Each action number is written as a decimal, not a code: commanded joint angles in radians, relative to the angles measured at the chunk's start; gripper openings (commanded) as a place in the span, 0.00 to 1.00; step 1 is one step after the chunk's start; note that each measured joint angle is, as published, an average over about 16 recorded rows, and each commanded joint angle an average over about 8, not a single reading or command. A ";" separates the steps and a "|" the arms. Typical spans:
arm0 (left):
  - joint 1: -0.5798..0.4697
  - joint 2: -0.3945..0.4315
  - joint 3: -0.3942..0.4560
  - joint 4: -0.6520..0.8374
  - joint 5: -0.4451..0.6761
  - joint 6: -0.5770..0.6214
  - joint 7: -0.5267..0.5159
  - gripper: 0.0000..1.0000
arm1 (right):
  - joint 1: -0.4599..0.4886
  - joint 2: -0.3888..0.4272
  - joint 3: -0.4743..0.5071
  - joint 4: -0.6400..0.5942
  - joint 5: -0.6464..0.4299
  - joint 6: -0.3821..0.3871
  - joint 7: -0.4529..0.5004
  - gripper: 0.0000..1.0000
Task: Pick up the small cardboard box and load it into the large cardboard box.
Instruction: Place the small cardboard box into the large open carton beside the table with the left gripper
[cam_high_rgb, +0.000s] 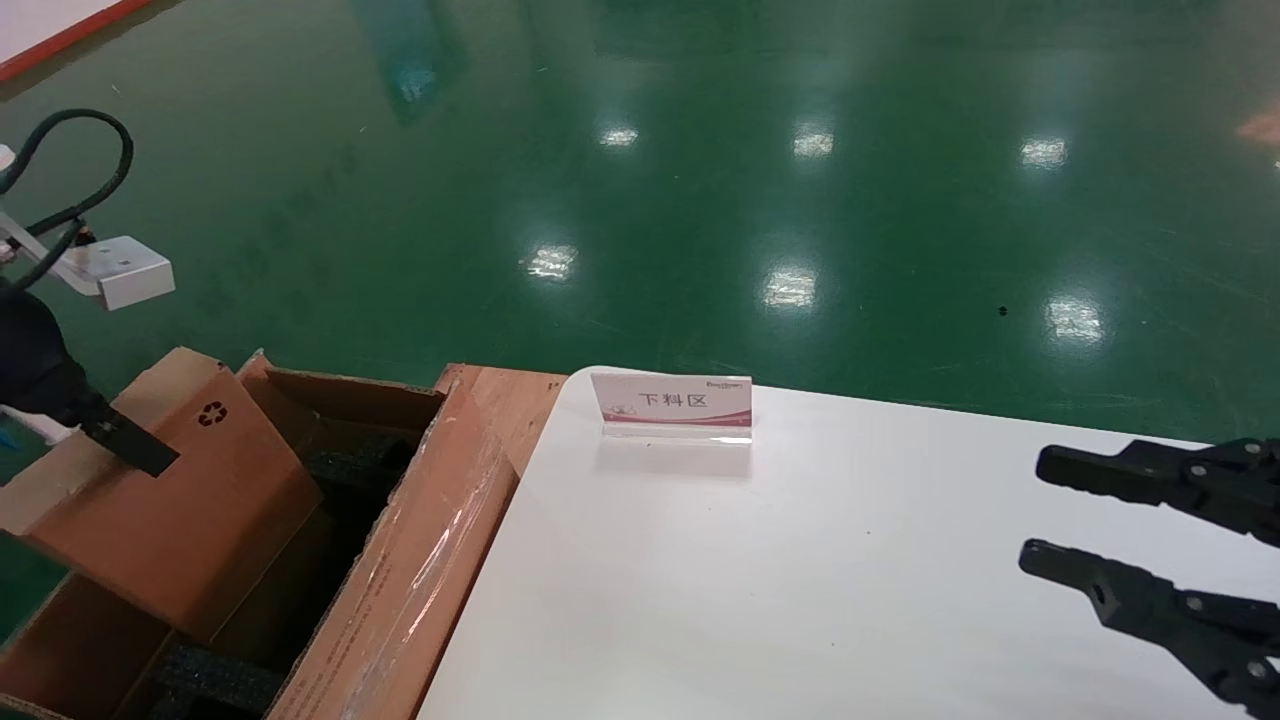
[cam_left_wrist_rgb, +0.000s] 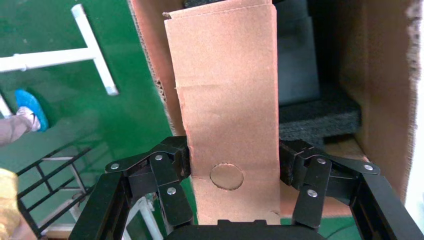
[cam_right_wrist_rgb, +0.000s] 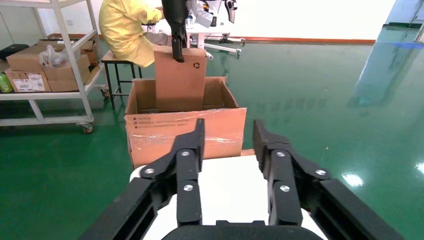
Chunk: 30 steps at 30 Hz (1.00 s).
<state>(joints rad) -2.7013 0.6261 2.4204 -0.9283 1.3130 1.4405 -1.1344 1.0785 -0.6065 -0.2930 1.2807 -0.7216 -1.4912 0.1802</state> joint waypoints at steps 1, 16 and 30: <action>0.015 -0.002 0.004 -0.002 0.005 -0.017 -0.012 0.00 | 0.000 0.000 0.000 0.000 0.000 0.000 0.000 1.00; 0.108 -0.006 0.022 0.036 0.026 -0.096 -0.039 0.00 | 0.000 0.000 -0.001 0.000 0.001 0.000 0.000 1.00; 0.172 0.016 0.034 0.064 0.049 -0.150 -0.060 0.00 | 0.000 0.001 -0.002 0.000 0.001 0.001 -0.001 1.00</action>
<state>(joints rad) -2.5303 0.6420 2.4540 -0.8650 1.3611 1.2920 -1.1944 1.0789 -0.6058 -0.2948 1.2807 -0.7204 -1.4904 0.1793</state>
